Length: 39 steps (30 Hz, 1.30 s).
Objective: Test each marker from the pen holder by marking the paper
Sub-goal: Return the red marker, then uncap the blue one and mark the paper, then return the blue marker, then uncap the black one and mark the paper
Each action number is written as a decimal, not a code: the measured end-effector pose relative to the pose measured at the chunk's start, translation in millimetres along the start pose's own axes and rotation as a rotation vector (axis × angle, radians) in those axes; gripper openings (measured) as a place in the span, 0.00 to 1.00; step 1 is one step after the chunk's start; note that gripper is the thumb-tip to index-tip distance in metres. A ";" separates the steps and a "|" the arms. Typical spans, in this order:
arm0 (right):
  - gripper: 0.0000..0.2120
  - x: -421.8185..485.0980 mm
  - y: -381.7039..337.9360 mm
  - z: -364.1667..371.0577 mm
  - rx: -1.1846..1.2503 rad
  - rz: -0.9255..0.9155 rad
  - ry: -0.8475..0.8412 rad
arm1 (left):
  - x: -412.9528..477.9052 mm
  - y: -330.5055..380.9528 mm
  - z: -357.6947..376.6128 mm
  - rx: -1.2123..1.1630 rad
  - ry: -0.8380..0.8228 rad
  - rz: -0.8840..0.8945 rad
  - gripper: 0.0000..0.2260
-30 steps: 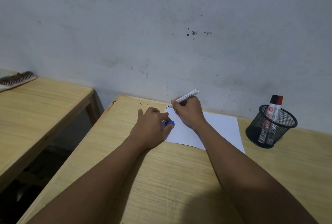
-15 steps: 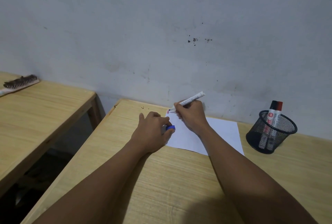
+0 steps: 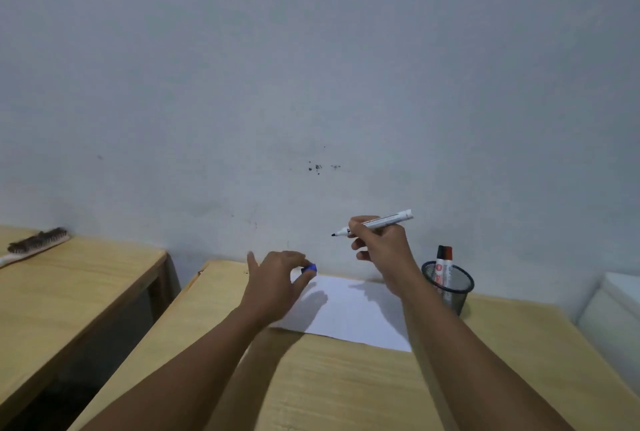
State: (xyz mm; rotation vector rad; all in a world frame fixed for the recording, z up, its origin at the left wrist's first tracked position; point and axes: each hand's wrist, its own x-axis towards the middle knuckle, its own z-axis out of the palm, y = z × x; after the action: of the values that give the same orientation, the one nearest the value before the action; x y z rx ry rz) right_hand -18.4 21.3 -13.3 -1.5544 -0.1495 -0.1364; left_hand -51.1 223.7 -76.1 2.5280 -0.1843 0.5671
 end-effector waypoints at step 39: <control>0.15 -95.2 -74.4 -130.3 -0.561 -0.167 0.426 | 28.2 225.5 -37.5 0.033 0.105 0.406 0.08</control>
State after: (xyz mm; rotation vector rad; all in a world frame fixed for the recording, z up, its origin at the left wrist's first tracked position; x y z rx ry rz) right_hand -124.4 -110.5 41.2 -2.0276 0.1080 -0.6828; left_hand -93.5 52.4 72.0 2.4949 -0.6627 0.8613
